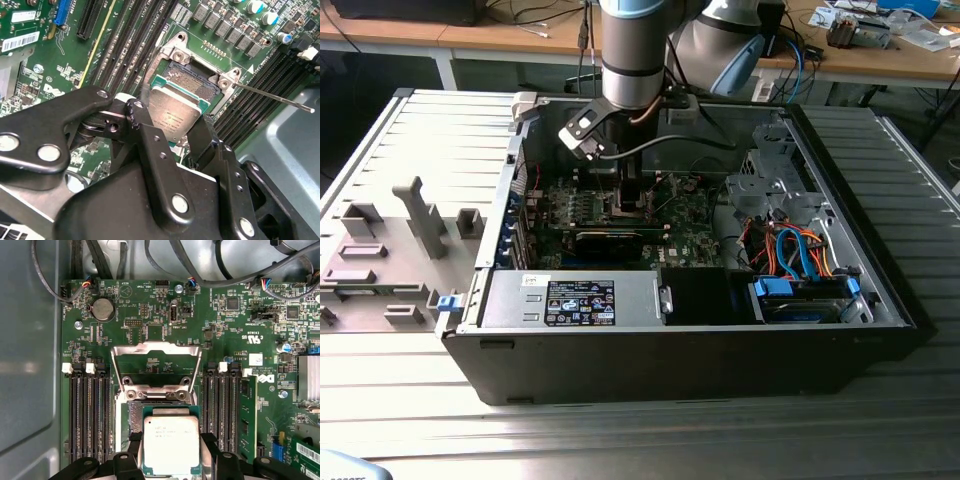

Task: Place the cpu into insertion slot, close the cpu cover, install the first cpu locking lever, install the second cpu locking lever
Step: 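Place the cpu into insertion slot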

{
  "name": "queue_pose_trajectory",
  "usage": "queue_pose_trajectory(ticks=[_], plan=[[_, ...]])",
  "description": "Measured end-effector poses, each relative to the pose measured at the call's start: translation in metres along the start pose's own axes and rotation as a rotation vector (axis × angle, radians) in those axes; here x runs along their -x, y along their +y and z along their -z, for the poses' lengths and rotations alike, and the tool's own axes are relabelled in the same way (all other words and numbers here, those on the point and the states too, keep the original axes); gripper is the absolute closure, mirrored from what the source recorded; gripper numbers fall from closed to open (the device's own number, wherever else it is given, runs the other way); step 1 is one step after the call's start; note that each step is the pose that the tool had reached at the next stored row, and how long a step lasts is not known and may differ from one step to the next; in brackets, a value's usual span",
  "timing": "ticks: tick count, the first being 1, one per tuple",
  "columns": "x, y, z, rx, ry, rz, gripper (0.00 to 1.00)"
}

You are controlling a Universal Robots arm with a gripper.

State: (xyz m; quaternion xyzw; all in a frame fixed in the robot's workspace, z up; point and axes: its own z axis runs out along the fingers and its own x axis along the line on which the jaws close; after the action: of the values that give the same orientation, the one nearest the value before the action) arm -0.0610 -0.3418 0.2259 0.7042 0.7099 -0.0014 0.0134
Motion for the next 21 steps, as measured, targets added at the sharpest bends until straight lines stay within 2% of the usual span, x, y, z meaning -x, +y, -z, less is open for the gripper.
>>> queue_pose_trajectory(ticks=[21], plan=[[-0.0033, -0.0001, -0.0064, 0.0, 0.0, 0.0, 0.45]])
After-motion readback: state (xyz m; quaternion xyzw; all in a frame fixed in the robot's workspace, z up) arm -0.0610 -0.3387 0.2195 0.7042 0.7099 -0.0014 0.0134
